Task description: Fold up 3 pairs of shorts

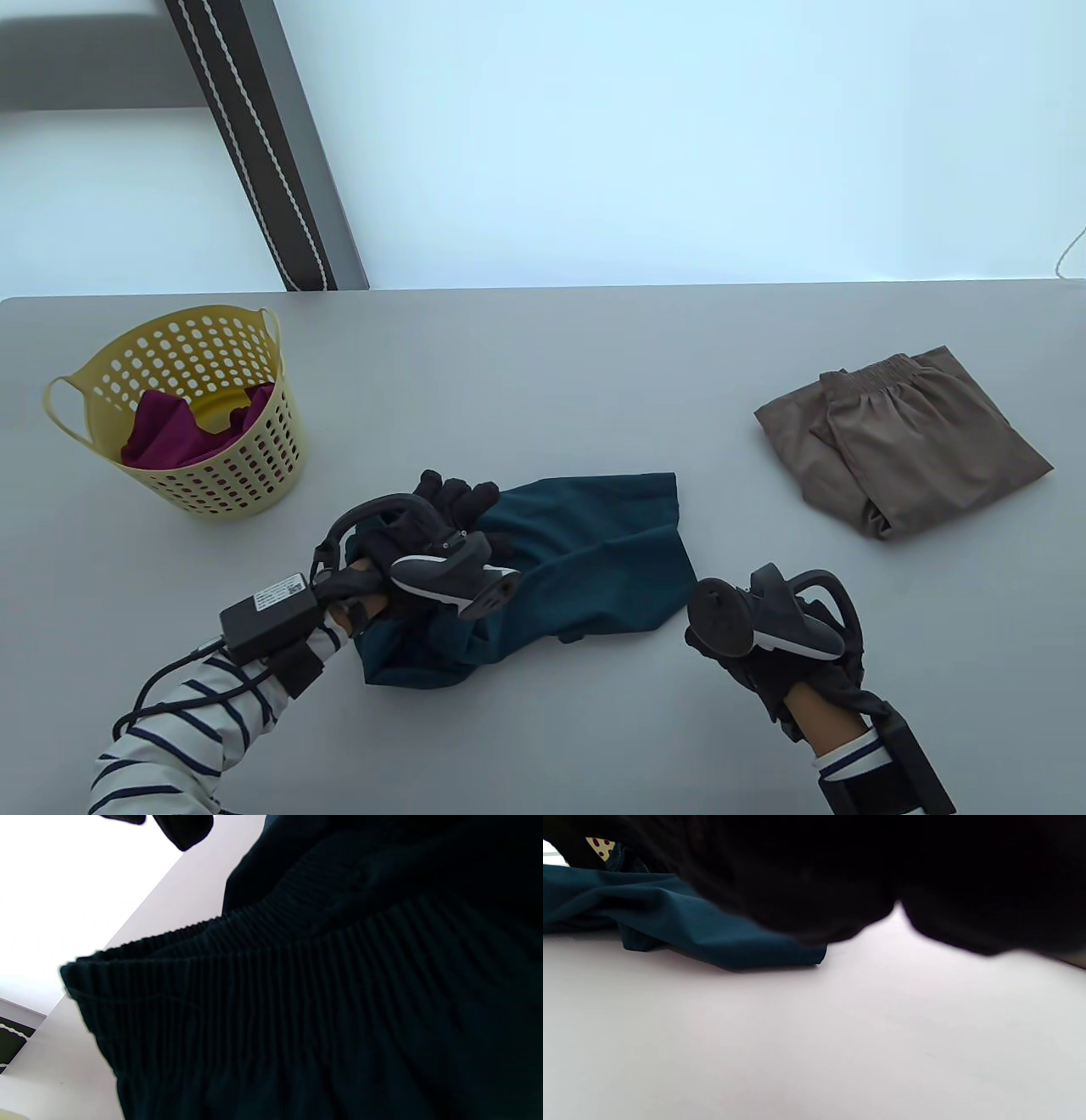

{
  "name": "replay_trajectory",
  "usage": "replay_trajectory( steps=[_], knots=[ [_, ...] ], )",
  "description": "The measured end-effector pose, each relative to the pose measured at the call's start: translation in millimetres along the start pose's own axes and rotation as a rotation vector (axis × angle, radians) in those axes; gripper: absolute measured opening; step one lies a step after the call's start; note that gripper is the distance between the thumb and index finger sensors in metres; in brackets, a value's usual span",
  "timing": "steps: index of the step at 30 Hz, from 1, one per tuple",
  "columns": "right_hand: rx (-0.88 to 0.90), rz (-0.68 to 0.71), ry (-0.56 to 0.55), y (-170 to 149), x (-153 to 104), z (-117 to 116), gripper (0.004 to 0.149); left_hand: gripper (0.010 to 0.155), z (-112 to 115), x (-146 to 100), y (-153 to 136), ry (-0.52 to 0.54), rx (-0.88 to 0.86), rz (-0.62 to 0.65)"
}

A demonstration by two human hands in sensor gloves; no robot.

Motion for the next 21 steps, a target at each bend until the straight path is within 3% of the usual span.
replay_trajectory(
  steps=[4, 7, 10, 13, 17, 21],
  knots=[
    [0.003, 0.002, -0.001, -1, -1, 1, 0.04, 0.073, 9, 14, 9, 0.063, 0.058, -0.012],
    [0.006, 0.0, -0.004, -1, 0, 1, 0.04, 0.062, 5, 10, 7, 0.129, 0.044, -0.038],
    [0.008, -0.005, -0.016, -3, -1, 3, 0.04, 0.045, -8, -5, -5, 0.27, 0.026, -0.117],
    [0.01, -0.012, -0.028, -4, -2, 6, 0.04, 0.043, -28, -26, -34, 0.354, -0.205, -0.179],
    [0.009, -0.027, -0.047, -5, -3, 10, 0.04, 0.037, -62, -69, -90, 0.544, -0.673, -0.211],
    [0.028, -0.042, -0.083, -7, -6, 17, 0.04, 0.033, -87, -104, -120, 0.724, -0.836, -0.217]
  ],
)
Point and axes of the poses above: the tracker on the back of each hand, its own y axis roughly to the thumb side, its own x axis roughly from the wrist to the fingertips, z = x × y, the point moved 2 cm from there along x, roughly from the wrist to the fingertips, and after that the axes turned 3 degrees about -x, right-handed, at the moved point
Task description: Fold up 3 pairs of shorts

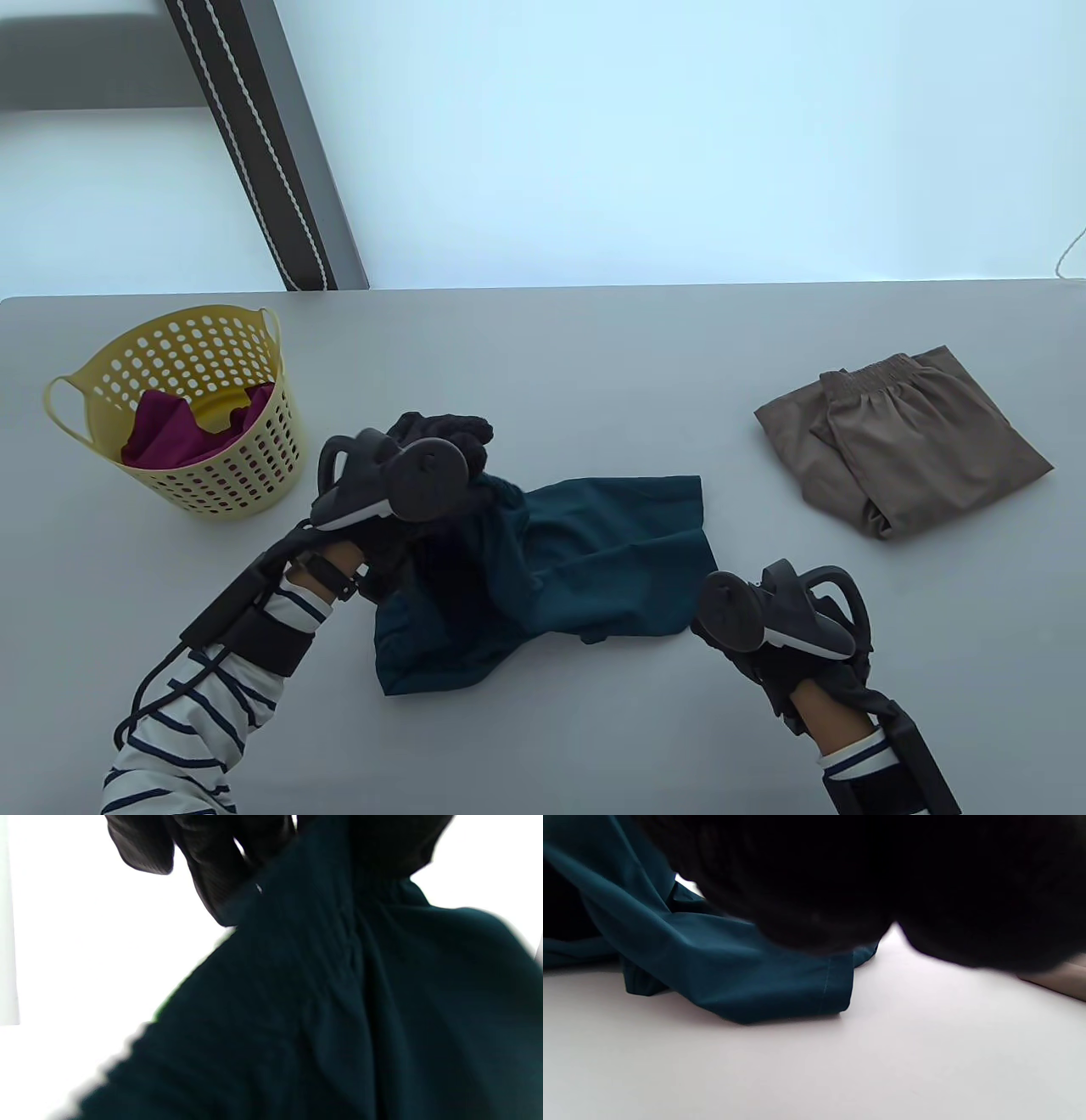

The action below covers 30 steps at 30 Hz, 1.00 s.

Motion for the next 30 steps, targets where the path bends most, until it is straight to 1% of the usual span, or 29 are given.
replay_trajectory(
  steps=[2, 3, 4, 5, 6, 7, 9, 10, 11, 12, 13, 14, 15, 17, 19, 20, 22, 23, 24, 25, 26, 27, 29, 30],
  knots=[
    [0.031, 0.001, -0.018, 1, -1, 5, 0.04, 0.038, -15, 0, 7, 0.005, 0.056, 0.022],
    [0.056, 0.004, -0.027, 1, -2, 8, 0.04, 0.045, -19, 1, 11, 0.001, 0.125, 0.031],
    [0.095, 0.012, -0.041, 4, -3, 14, 0.04, 0.057, -21, 2, 14, -0.03, 0.182, 0.044],
    [0.129, 0.023, -0.053, 6, -4, 18, 0.04, 0.065, -20, 3, 17, -0.072, 0.215, 0.046],
    [0.206, 0.045, -0.079, 11, -5, 27, 0.042, 0.069, -19, 4, 20, -0.118, 0.223, 0.042],
    [0.295, 0.073, -0.108, 17, -5, 36, 0.043, 0.068, -16, 6, 22, -0.174, 0.198, 0.039],
    [0.475, 0.139, -0.134, 33, -3, 49, 0.049, 0.058, -11, 9, 25, -0.237, 0.099, 0.004],
    [0.558, 0.18, -0.116, 44, 0, 54, 0.051, 0.052, -9, 11, 26, -0.265, 0.028, -0.007],
    [0.612, 0.218, -0.096, 52, 3, 56, 0.056, 0.048, -9, 12, 26, -0.271, -0.004, -0.014],
    [0.689, 0.303, -0.044, 73, 10, 58, 0.063, 0.042, -8, 15, 25, -0.29, -0.085, -0.05],
    [0.719, 0.351, 0.007, 90, 17, 57, 0.07, 0.04, -7, 17, 25, -0.317, -0.151, -0.062],
    [0.716, 0.369, 0.042, 103, 22, 56, 0.075, 0.04, -8, 18, 25, -0.32, -0.212, -0.087],
    [0.684, 0.386, 0.088, 119, 31, 51, 0.084, 0.04, -10, 19, 24, -0.309, -0.251, -0.101],
    [0.573, 0.388, 0.149, 145, 47, 37, 0.098, 0.039, -16, 20, 24, -0.276, -0.313, -0.143],
    [0.492, 0.368, 0.165, 165, 64, 22, 0.106, 0.038, -27, 19, 22, -0.225, -0.376, -0.167],
    [0.487, 0.353, 0.165, 171, 69, 17, 0.108, 0.038, -31, 17, 21, -0.203, -0.399, -0.183],
    [0.538, 0.316, 0.156, 179, 77, 5, 0.104, 0.037, -46, 14, 14, -0.129, -0.443, -0.21],
    [0.592, 0.238, 0.131, 180, 80, -1, 0.094, 0.036, -56, 11, 9, -0.073, -0.45, -0.232],
    [0.629, 0.186, 0.093, 179, 80, -4, 0.081, 0.036, -63, 8, 5, -0.04, -0.451, -0.244],
    [0.699, 0.099, -0.002, 172, 79, -4, 0.067, 0.036, -75, 3, -4, 0.028, -0.452, -0.263],
    [0.721, 0.077, -0.031, 168, 79, -2, 0.057, 0.036, -79, 0, -6, 0.043, -0.442, -0.266],
    [0.762, 0.059, -0.078, 156, 76, 7, 0.05, 0.037, -89, -6, -14, 0.067, -0.415, -0.268],
    [0.773, 0.035, -0.15, 135, 71, 26, 0.048, 0.043, -100, -14, -21, 0.087, -0.364, -0.25],
    [0.76, 0.028, -0.185, 119, 68, 42, 0.048, 0.046, -107, -19, -24, 0.079, -0.321, -0.226]
  ],
)
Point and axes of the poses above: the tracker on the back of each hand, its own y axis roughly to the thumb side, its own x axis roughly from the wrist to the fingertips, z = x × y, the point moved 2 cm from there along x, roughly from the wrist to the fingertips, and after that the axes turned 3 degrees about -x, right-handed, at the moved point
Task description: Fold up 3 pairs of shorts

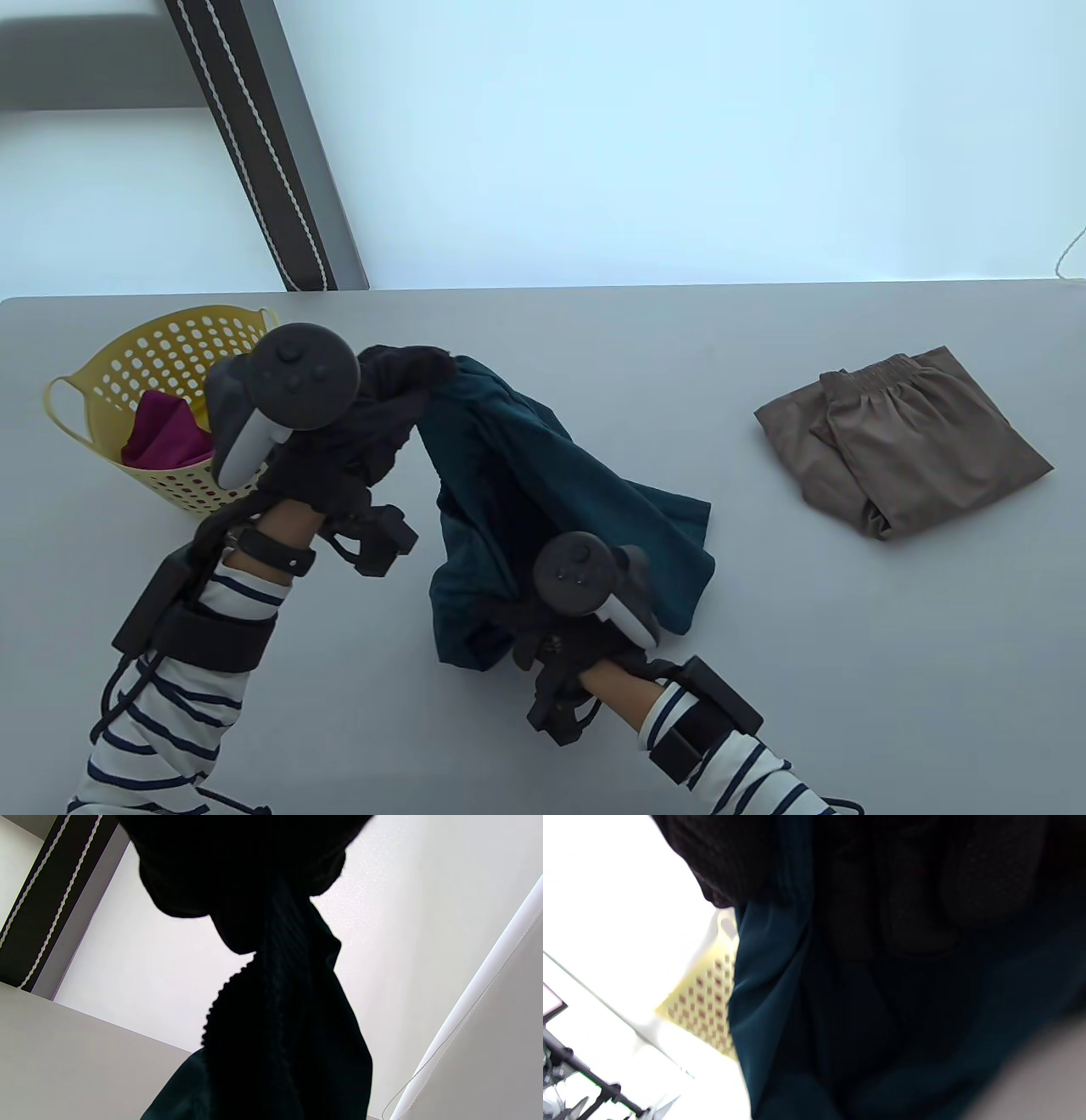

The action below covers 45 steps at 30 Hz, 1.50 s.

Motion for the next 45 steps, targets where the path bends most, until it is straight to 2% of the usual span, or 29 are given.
replay_trajectory(
  steps=[2, 3, 5, 6, 8, 11, 13, 16, 18, 20, 22, 25, 27, 28, 30, 31, 33, 34, 35, 36, 37, 38, 39, 41, 42, 45],
  knots=[
    [-0.004, 0.006, -0.041, 2, -1, 30, 0.049, 0.053, -6, -6, -1, -0.031, 0.12, 0.012],
    [-0.002, 0.0, -0.096, 6, -2, 56, 0.05, 0.058, -8, -10, -1, -0.046, 0.25, 0.026],
    [-0.01, 0.023, -0.18, 20, -4, 100, 0.05, 0.064, -7, -17, 2, -0.01, 0.46, 0.048],
    [-0.018, 0.035, -0.202, 26, -5, 112, 0.05, 0.066, -5, -19, 5, 0.019, 0.526, 0.064],
    [-0.072, 0.124, -0.256, 54, -8, 151, 0.048, 0.065, 1, -26, 15, 0.163, 0.711, 0.107],
    [-0.212, 0.226, -0.259, 88, -14, 181, 0.047, 0.054, 2, -35, 31, 0.434, 0.914, 0.118],
    [-0.367, 0.244, -0.391, 111, -27, 203, 0.047, 0.048, -7, -40, 40, 0.57, 0.961, 0.11],
    [-0.548, 0.284, -0.596, 137, -54, 231, 0.048, 0.046, -28, -47, 48, 0.561, 0.837, 0.099],
    [-0.531, 0.359, -0.609, 147, -74, 241, 0.046, 0.043, -41, -57, 57, 0.582, 0.777, 0.156],
    [-0.471, 0.424, -0.569, 151, -94, 249, 0.044, 0.043, -53, -70, 64, 0.599, 0.724, 0.238],
    [-0.406, 0.468, -0.562, 150, -110, 258, 0.044, 0.043, -65, -81, 68, 0.566, 0.618, 0.32],
    [-0.311, 0.443, -0.594, 139, -121, 279, 0.044, 0.042, -77, -83, 73, 0.332, 0.398, 0.484],
    [-0.313, 0.401, -0.557, 132, -115, 283, 0.045, 0.051, -76, -76, 74, 0.232, 0.344, 0.549],
    [-0.326, 0.334, -0.426, 122, -100, 281, 0.046, 0.055, -72, -67, 73, 0.176, 0.353, 0.555],
    [-0.374, 0.226, -0.21, 106, -74, 272, 0.047, 0.064, -58, -46, 66, 0.102, 0.462, 0.484],
    [-0.404, 0.158, -0.11, 94, -58, 266, 0.048, 0.061, -45, -31, 62, 0.036, 0.543, 0.447],
    [-0.433, 0.075, -0.052, 78, -29, 256, 0.047, 0.053, -18, -5, 53, -0.078, 0.648, 0.359],
    [-0.444, 0.032, -0.049, 72, -18, 253, 0.046, 0.049, -4, 7, 49, -0.102, 0.704, 0.321],
    [-0.494, -0.048, -0.1, 64, 0, 250, 0.045, 0.046, 13, 20, 44, -0.095, 0.805, 0.256],
    [-0.545, -0.119, -0.144, 58, 15, 249, 0.045, 0.045, 25, 31, 42, -0.029, 0.958, 0.205],
    [-0.575, -0.188, -0.204, 54, 29, 249, 0.045, 0.045, 30, 41, 44, 0.121, 1.155, 0.172],
    [-0.586, -0.213, -0.273, 55, 34, 250, 0.045, 0.045, 28, 46, 47, 0.258, 1.256, 0.142],
    [-0.578, -0.224, -0.395, 58, 38, 254, 0.045, 0.046, 22, 51, 51, 0.474, 1.344, 0.073],
    [-0.517, -0.182, -0.723, 72, 33, 264, 0.046, 0.047, 4, 57, 59, 0.663, 1.323, -0.022],
    [-0.507, -0.137, -0.887, 85, 27, 269, 0.047, 0.047, -8, 58, 63, 0.712, 1.228, -0.051],
    [-0.626, -0.024, -0.996, 104, 17, 275, 0.046, 0.047, -33, 56, 67, 0.761, 1.041, -0.062]
  ],
)
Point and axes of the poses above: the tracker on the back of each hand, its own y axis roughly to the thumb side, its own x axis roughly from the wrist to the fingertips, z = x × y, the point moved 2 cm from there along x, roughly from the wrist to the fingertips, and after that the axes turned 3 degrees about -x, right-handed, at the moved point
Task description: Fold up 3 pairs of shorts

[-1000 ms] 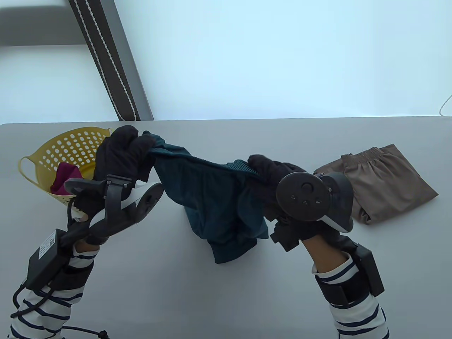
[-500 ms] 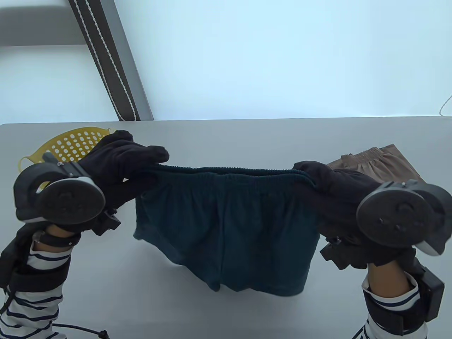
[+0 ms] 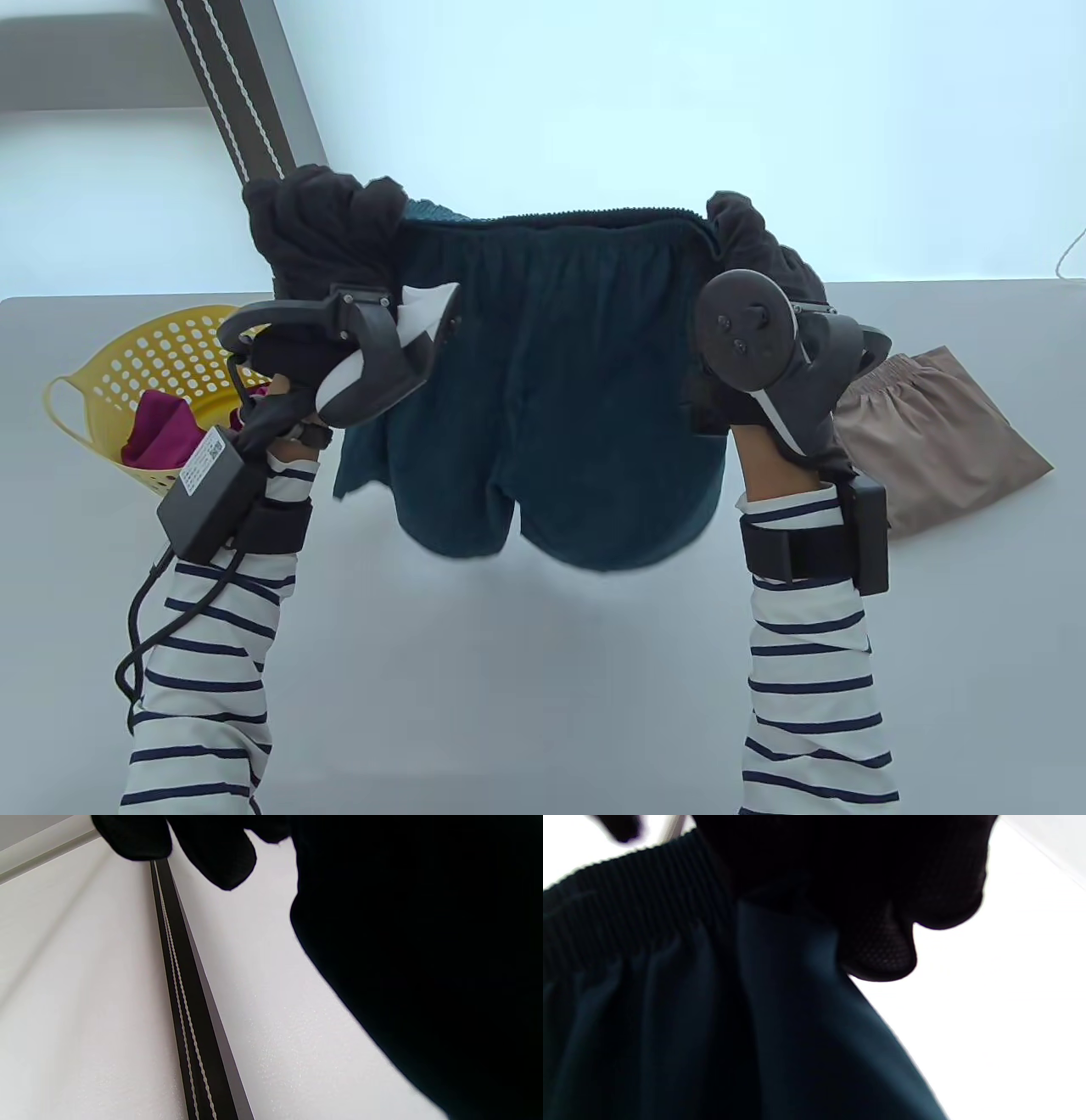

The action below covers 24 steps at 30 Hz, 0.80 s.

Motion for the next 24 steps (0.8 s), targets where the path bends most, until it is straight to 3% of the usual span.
replay_trajectory(
  steps=[2, 5, 8, 11, 13, 16, 18, 19, 20, 22, 24],
  knots=[
    [0.015, 0.043, -0.002, 1, -2, 4, 0.046, 0.047, -1, -3, -7, 0.028, -0.031, 0.01],
    [0.113, 0.083, 0.092, -6, -13, -11, 0.047, 0.047, 7, -23, -5, 0.068, 0.031, 0.1],
    [0.081, 0.169, 0.228, -20, -39, -49, 0.047, 0.048, 29, -66, 2, 0.031, 0.073, 0.238],
    [0.049, 0.258, 0.379, -31, -78, -91, 0.048, 0.048, 56, -115, 12, -0.093, 0.048, 0.387],
    [0.044, 0.302, 0.509, -36, -106, -116, 0.048, 0.048, 77, -158, 23, -0.235, 0.032, 0.548],
    [0.06, 0.396, 0.922, -49, -170, -169, 0.055, 0.053, 116, -234, 41, -0.56, 0.008, 0.824],
    [0.101, 0.41, 1.195, -57, -209, -196, 0.063, 0.062, 137, -272, 48, -0.758, 0.012, 0.913],
    [0.118, 0.408, 1.269, -60, -220, -203, 0.066, 0.066, 146, -287, 50, -0.831, 0.019, 0.943],
    [0.152, 0.399, 1.419, -65, -245, -216, 0.067, 0.068, 153, -301, 51, -0.894, 0.011, 0.968],
    [0.184, 0.391, 1.557, -71, -271, -228, 0.069, 0.072, 159, -318, 53, -0.962, 0.001, 0.992],
    [0.199, 0.391, 1.703, -75, -297, -231, 0.072, 0.074, 154, -328, 52, -0.955, 0.003, 1.0]
  ],
)
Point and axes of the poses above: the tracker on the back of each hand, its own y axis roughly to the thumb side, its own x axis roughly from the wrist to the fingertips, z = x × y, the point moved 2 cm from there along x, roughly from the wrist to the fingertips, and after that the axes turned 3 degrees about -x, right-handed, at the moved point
